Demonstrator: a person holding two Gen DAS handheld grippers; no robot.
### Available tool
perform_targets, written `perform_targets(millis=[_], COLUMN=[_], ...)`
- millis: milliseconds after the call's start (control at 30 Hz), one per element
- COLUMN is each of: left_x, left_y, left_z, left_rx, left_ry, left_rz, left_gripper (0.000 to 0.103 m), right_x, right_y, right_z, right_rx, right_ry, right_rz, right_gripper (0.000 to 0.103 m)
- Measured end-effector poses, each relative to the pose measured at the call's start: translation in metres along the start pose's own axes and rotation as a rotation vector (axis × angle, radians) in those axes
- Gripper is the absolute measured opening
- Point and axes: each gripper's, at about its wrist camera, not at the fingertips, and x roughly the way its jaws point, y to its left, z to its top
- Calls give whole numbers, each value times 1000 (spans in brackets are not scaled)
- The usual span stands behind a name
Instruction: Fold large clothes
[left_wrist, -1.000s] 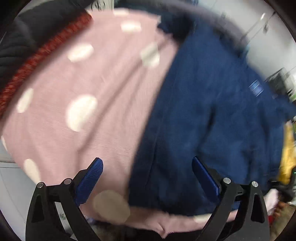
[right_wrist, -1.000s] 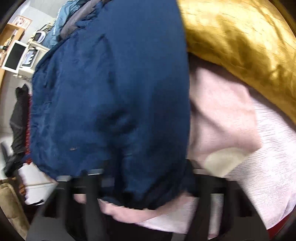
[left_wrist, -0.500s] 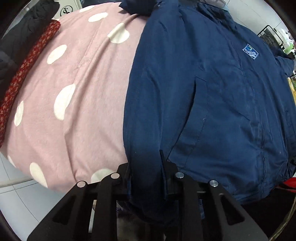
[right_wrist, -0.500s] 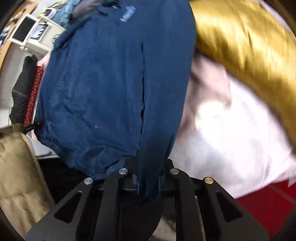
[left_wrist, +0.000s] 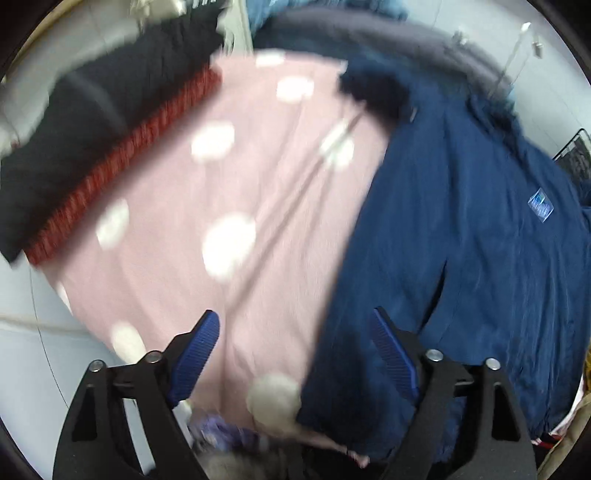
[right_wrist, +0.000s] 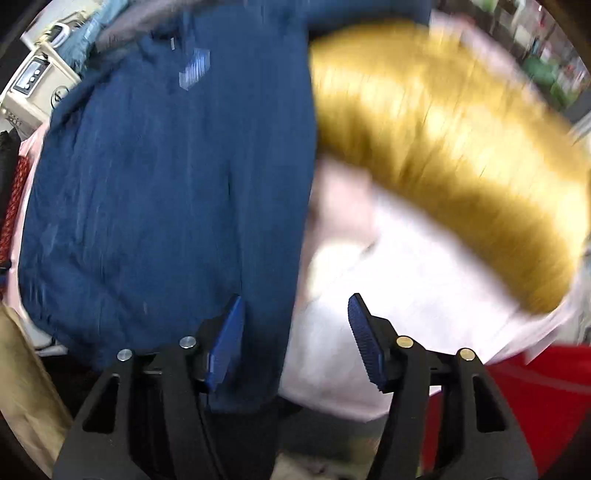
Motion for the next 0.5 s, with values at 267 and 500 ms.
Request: perform_targets(millis=[267, 500], left_x=[28, 94], left_y=[-115, -163], left_z=[13, -23], left_rx=[223, 345], left_ry=[31, 215], left_rz=[-140, -103], left_gripper=[90, 94], right_x=[50, 135], right_y=[106, 143], right_z=[55, 36], right_rx=[-369, -500], right_ry=[78, 265], right_rz=[166, 44], right_gripper=[74, 75])
